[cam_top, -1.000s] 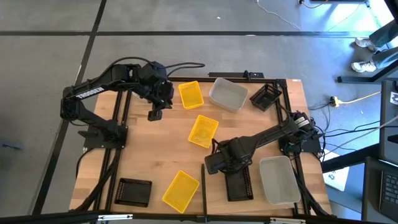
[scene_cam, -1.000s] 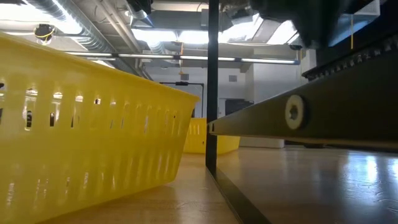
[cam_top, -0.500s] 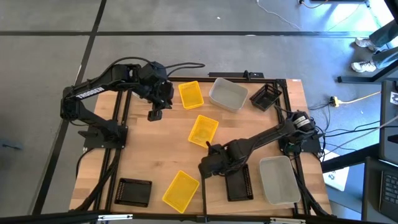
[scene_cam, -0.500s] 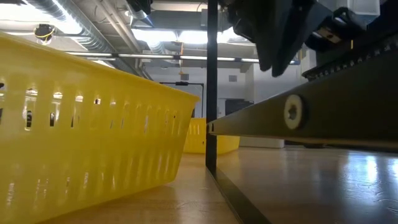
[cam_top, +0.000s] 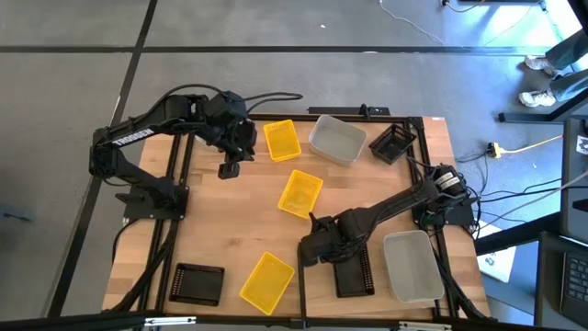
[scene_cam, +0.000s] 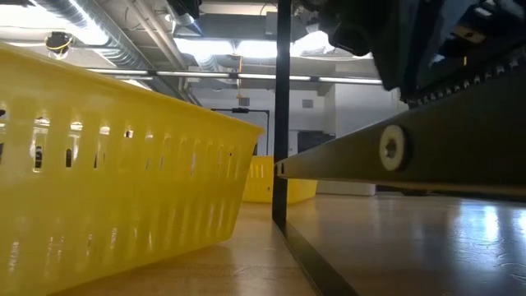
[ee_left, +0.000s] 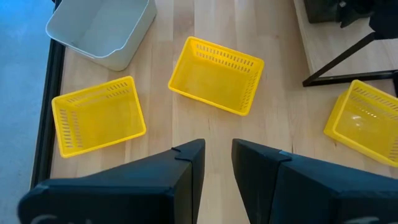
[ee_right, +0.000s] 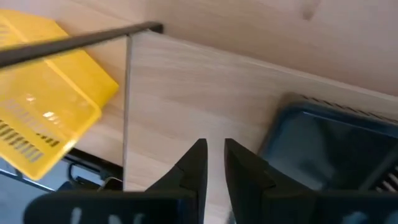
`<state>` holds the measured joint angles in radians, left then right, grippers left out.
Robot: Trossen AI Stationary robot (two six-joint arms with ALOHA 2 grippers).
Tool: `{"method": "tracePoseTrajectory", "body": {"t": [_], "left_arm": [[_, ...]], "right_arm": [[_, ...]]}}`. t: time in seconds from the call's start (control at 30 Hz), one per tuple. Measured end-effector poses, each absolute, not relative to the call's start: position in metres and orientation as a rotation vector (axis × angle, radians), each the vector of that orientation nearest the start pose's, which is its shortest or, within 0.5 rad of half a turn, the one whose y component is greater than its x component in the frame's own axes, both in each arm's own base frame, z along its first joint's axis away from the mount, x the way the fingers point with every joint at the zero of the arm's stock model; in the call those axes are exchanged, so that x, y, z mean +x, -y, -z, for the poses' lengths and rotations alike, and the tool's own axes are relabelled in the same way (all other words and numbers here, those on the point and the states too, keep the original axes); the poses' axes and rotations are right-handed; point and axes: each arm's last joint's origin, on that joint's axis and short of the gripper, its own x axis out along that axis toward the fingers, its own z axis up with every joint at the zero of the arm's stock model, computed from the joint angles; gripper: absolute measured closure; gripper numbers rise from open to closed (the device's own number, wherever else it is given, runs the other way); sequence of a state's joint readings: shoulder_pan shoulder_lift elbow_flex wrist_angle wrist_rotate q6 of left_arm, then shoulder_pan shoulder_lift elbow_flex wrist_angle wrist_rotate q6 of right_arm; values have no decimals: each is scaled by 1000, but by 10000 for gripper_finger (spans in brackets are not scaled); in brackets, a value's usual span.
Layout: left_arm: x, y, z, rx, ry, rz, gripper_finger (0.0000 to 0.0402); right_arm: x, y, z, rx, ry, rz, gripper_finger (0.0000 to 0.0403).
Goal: Stack baskets on shelf by color
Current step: Put the middle black bin on the shelf
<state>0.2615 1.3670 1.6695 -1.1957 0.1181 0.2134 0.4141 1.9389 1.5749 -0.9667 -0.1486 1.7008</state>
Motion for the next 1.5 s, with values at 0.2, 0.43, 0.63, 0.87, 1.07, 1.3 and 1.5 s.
{"method": "tracePoseTrajectory", "body": {"t": [0.2,0.43,0.63,0.87,1.07,1.3,1.5], "left_arm": [[236,-60,-417,31,-886,-40,331],[236,-59,-417,31,-886,-39,331],[236,-60,-417,34,-885,-38,331],[236,-60,-417,37,-885,-37,331],[236,-60,-417,37,-886,-37,331],[236,-60,-417,38,-886,-37,331],[236,-60,-417,55,-886,-29,331]], "right_arm": [[350,-159,-225,1196,-1379,771,350],[341,-159,-221,1167,-1478,832,350],[334,-160,-221,1156,-1549,858,350],[348,-168,-237,1207,-1442,690,350],[345,-181,-243,1243,-1499,634,350],[335,-201,-243,1141,-1546,512,350],[329,-219,-243,1068,-1480,436,350]]}}
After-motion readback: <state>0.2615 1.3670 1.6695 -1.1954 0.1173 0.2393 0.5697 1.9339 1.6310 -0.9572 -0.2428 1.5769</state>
